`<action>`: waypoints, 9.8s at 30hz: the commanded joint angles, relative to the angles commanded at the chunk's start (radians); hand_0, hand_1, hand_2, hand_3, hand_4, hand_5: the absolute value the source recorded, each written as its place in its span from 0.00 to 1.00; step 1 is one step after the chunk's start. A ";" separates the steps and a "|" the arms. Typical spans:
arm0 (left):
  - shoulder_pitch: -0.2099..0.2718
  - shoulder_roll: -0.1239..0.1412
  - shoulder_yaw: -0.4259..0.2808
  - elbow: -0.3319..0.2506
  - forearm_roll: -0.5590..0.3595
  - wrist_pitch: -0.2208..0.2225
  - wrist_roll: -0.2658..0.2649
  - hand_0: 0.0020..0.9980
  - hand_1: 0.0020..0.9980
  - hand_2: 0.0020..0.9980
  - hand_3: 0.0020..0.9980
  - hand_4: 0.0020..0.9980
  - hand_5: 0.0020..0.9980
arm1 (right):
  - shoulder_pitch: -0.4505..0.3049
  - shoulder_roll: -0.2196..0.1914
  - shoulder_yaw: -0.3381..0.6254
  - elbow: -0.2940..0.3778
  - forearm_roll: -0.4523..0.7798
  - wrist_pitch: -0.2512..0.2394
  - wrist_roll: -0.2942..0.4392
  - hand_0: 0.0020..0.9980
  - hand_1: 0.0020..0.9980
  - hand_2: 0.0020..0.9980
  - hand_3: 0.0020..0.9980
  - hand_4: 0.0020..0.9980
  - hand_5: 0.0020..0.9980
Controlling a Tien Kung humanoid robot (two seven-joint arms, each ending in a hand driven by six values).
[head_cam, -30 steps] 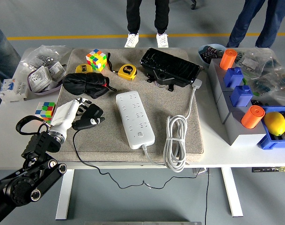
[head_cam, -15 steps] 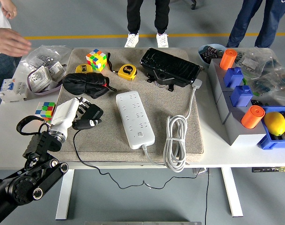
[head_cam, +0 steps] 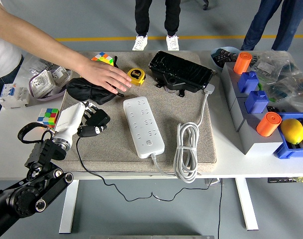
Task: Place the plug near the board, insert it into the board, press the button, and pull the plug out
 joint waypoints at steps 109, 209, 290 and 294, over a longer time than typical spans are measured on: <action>-0.179 0.068 0.237 0.019 -0.166 -0.196 -0.205 0.40 0.55 0.57 0.62 1.00 0.23 | 0.005 -0.002 0.001 0.002 0.001 0.006 0.010 0.61 0.62 0.58 0.54 0.72 0.26; -0.020 0.082 0.233 -0.139 -0.027 -0.110 -0.274 0.92 0.93 0.92 0.84 0.88 1.00 | -0.003 0.003 0.009 0.003 0.004 0.003 0.043 0.61 0.62 0.57 0.54 0.72 0.25; -0.035 0.128 0.273 -0.548 -0.107 -0.556 0.319 0.05 0.11 0.16 0.91 0.79 0.00 | -0.003 -0.003 0.004 0.003 0.006 0.006 0.050 0.61 0.61 0.57 0.54 0.70 0.23; -0.036 0.124 0.273 -0.535 -0.100 -0.553 0.319 0.05 0.11 0.16 0.91 0.79 0.00 | -0.004 -0.002 0.004 0.003 0.006 0.006 0.050 0.61 0.61 0.57 0.54 0.70 0.23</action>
